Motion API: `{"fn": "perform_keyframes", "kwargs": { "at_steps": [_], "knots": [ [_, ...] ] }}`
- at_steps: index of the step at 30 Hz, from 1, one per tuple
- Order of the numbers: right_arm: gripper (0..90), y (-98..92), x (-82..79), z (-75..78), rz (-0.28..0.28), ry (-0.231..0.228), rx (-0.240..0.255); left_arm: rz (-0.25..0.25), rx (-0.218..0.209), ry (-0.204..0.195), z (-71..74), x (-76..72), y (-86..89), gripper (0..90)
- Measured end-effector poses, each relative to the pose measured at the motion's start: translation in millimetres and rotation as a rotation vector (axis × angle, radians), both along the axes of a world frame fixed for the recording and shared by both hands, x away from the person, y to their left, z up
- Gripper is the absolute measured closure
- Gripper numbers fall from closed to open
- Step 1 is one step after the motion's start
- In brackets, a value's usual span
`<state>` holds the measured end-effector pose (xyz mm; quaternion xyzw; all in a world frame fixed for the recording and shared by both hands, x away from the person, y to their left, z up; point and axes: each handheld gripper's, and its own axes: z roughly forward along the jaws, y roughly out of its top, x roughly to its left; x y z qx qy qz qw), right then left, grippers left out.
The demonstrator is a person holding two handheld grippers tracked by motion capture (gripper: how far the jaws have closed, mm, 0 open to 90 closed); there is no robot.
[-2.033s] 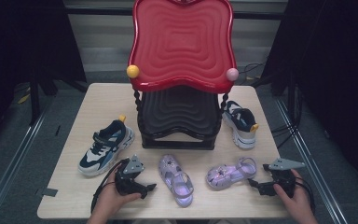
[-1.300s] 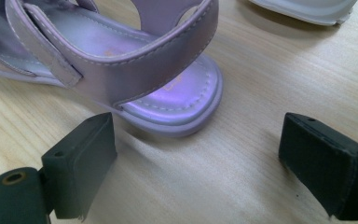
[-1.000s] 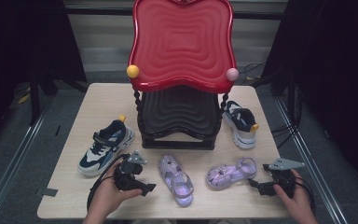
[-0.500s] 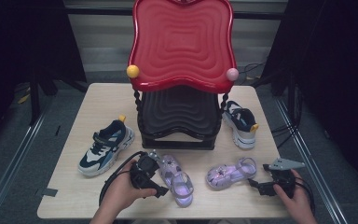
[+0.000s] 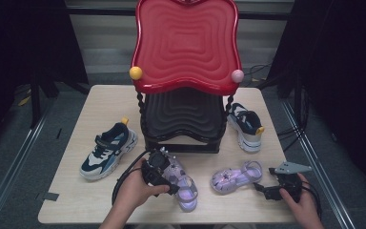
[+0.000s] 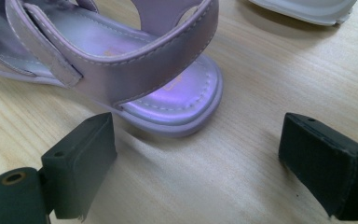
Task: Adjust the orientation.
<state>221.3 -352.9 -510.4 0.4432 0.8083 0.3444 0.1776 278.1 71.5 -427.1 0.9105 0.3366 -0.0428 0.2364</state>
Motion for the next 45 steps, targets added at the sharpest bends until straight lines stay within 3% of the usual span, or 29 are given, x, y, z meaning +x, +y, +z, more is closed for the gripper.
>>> {"fn": "perform_keyframes", "kwargs": {
  "at_steps": [6,14,21,24,30,34,36,42,45],
  "knots": [
    [10.2,0.0,0.0,0.0,0.0,0.001,0.001,0.021,0.006,0.001,-8.9,1.4,-4.4,17.0],
    [10.2,0.0,0.0,0.0,0.0,0.001,0.002,0.024,0.007,-0.003,-7.6,0.7,-5.0,17.4],
    [10.2,0.0,0.0,0.0,0.0,0.0,0.0,0.04,-0.027,0.0,-7.5,-1.6,-9.3,17.3],
    [10.2,0.0,0.0,0.0,0.0,0.0,0.0,0.058,-0.021,-0.002,-10.2,-2.7,-12.6,15.8],
    [10.2,0.0,0.0,0.0,0.0,0.0,0.0,0.042,-0.004,-0.004,-16.9,-2.7,-11.1,16.1],
    [10.2,0.0,0.0,0.0,0.0,0.0,0.0,0.023,0.009,-0.029,-12.5,-2.5,-6.2,25.0],
    [10.2,0.0,0.0,0.0,0.0,0.0,0.0,0.023,0.038,-0.049,-10.2,-0.1,2.0,30.3],
    [10.2,0.0,0.0,0.0,0.0,0.0,0.0,0.043,0.042,-0.086,-8.6,3.9,18.5,43.7],
    [10.2,0.0,0.0,0.0,0.0,0.0,0.001,0.068,0.044,-0.141,-11.0,6.0,27.1,48.8]
  ]
}}
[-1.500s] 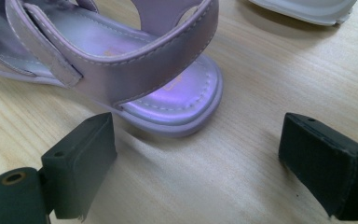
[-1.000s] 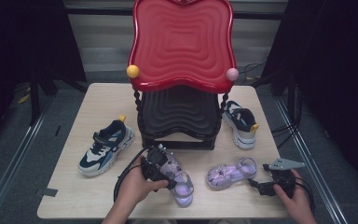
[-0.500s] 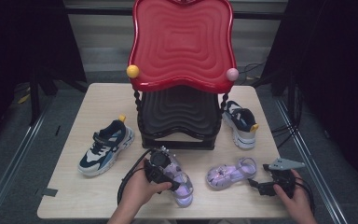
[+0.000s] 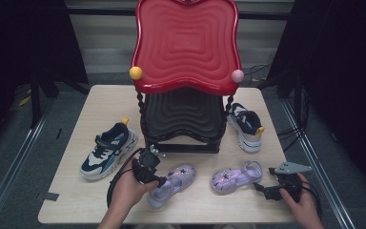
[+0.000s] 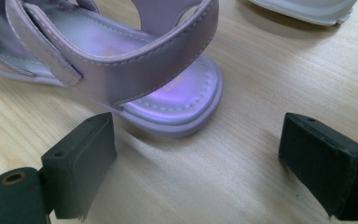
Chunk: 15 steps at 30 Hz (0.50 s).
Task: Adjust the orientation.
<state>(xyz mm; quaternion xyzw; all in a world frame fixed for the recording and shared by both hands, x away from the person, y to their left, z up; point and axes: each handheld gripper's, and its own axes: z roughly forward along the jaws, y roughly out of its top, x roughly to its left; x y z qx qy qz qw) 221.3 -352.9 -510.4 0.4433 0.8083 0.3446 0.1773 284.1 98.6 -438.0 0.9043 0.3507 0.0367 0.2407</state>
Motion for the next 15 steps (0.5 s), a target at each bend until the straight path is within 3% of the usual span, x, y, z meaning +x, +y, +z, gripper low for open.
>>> {"fn": "perform_keyframes", "kwargs": {
  "at_steps": [6,15],
  "knots": [
    [10.2,0.0,0.0,0.0,0.0,0.0,0.0,0.005,-0.074,-0.042,-4.7,0.2,9.4,50.1],
    [10.2,0.0,0.0,0.0,0.0,0.0,0.0,-0.033,-0.096,-0.065,-1.4,-1.2,13.5,62.1]
  ]
}}
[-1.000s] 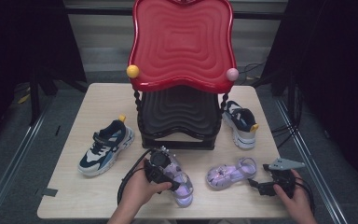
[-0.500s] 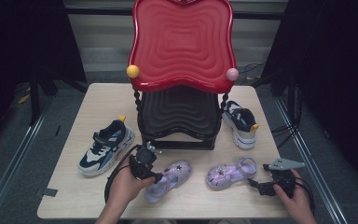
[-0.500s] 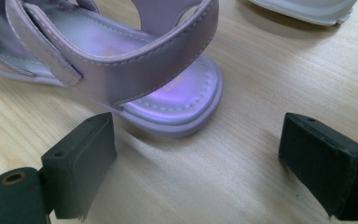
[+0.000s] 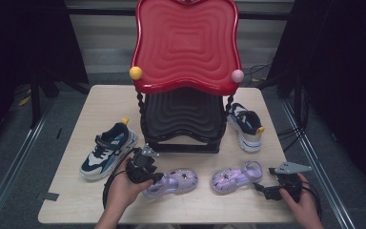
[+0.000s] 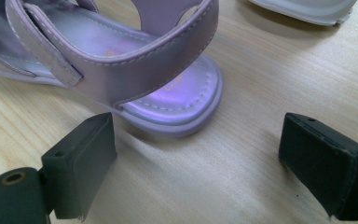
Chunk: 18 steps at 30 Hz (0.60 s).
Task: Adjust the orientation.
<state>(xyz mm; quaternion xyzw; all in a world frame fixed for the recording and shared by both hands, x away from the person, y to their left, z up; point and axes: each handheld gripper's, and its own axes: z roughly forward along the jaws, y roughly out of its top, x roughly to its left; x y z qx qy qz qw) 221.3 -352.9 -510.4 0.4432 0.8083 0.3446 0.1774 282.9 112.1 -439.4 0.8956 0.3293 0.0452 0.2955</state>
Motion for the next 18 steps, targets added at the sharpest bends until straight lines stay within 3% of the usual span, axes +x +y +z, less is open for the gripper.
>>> {"fn": "perform_keyframes", "kwargs": {
  "at_steps": [5,12,15,18],
  "knots": [
    [10.2,0.0,0.0,0.0,0.0,0.0,0.0,-0.01,-0.016,-0.008,-1.6,-1.3,2.6,67.3],
    [10.2,0.0,0.0,0.0,0.0,0.0,0.001,-0.047,-0.004,-0.01,-0.2,-7.0,2.2,72.7],
    [10.2,0.0,0.0,0.0,0.0,0.0,0.0,-0.023,-0.041,-0.025,-4.4,-9.6,4.7,72.5],
    [10.2,0.1,0.0,0.1,0.0,0.001,0.002,0.004,-0.085,-0.043,-9.9,-11.1,8.1,64.2]
  ]
}}
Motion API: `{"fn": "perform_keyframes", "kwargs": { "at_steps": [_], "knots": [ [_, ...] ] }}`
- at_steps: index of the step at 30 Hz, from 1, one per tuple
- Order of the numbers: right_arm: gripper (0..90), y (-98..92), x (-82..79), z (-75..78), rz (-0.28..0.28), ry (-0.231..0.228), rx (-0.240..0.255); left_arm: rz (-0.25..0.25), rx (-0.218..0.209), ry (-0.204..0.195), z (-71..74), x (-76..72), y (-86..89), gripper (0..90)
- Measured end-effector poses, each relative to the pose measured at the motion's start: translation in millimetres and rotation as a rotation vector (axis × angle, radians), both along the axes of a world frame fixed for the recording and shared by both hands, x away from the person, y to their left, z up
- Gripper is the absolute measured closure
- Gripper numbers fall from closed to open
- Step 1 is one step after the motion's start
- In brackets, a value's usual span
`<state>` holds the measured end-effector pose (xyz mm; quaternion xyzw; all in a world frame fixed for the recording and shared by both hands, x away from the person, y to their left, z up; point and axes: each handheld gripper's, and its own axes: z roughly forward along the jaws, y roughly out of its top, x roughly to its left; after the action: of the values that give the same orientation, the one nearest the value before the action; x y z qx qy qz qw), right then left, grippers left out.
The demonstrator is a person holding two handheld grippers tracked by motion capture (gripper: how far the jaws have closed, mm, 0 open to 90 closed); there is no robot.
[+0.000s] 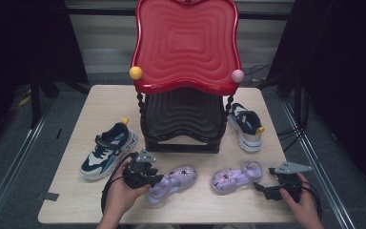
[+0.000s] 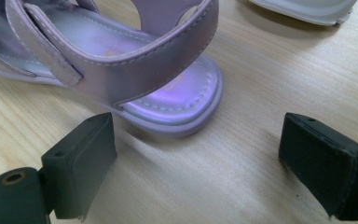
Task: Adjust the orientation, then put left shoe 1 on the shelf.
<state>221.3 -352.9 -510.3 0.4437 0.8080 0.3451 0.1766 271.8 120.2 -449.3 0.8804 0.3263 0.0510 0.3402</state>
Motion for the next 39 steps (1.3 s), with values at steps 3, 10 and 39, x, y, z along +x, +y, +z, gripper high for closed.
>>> {"fn": "perform_keyframes", "kwargs": {
  "at_steps": [3,10,39],
  "knots": [
    [10.0,0.4,0.2,0.1,-0.003,0.003,0.0,0.006,-0.001,-0.031,-1.1,-2.4,2.0,59.6],
    [10.1,0.4,0.2,0.1,-0.003,0.003,0.0,0.016,-0.033,-0.052,-5.4,0.3,3.5,50.3],
    [10.1,0.3,0.3,0.1,-0.001,0.003,0.0,-0.017,-0.136,-0.089,-25.0,3.2,0.0,51.9]
  ]
}}
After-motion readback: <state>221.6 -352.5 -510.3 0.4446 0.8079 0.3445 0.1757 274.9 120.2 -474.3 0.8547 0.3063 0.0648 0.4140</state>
